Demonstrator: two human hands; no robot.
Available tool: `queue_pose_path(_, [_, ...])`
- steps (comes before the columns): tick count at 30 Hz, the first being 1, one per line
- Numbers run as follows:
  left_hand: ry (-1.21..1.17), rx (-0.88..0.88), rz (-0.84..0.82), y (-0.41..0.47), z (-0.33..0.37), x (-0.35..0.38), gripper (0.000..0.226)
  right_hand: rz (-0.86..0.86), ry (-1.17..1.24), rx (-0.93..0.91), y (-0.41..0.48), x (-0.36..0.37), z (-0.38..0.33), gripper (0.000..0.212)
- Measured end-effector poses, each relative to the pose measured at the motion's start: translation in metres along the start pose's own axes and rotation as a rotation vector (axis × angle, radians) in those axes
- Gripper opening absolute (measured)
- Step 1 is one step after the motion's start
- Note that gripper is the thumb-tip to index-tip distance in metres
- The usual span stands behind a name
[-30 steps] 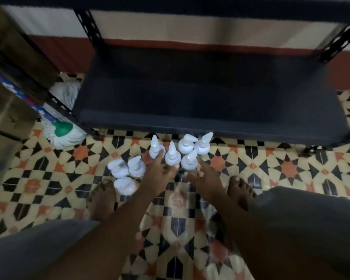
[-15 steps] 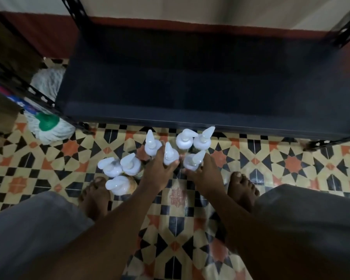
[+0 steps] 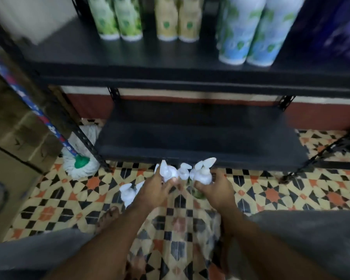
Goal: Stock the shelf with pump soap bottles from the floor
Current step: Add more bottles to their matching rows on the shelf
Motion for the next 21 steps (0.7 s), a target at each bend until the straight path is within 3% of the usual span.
queue_pose_path(4, [0.024, 0.093, 0.086, -0.004, 0.058, -0.073, 0.086, 0.032, 0.080, -0.164, -0.026, -0.034, -0.085, 0.038])
queue_pose_path(10, [-0.065, 0.288, 0.354, -0.035, 0.133, -0.179, 0.064, -0.049, 0.187, -0.344, -0.074, -0.071, -0.190, 0.038])
queue_pose_path(16, [-0.485, 0.266, 0.525, -0.063, 0.171, -0.233, 0.037, -0.141, 0.299, -0.451, -0.109, -0.090, -0.252, 0.033])
queue_pose_path(21, [-0.867, 0.157, 0.585, -0.072, 0.158, -0.211, 0.018, -0.239, 0.379, -0.413, -0.116, -0.082, -0.250, 0.028])
Point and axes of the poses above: each hand's wrist, its own y-axis towards the middle knuckle, its own x-axis out of the palm, z = x × y, the point moved 5 cm from there along y, towards the middle knuckle, and after that the axes turned 8 degrees about x, right-handed, at the moved point
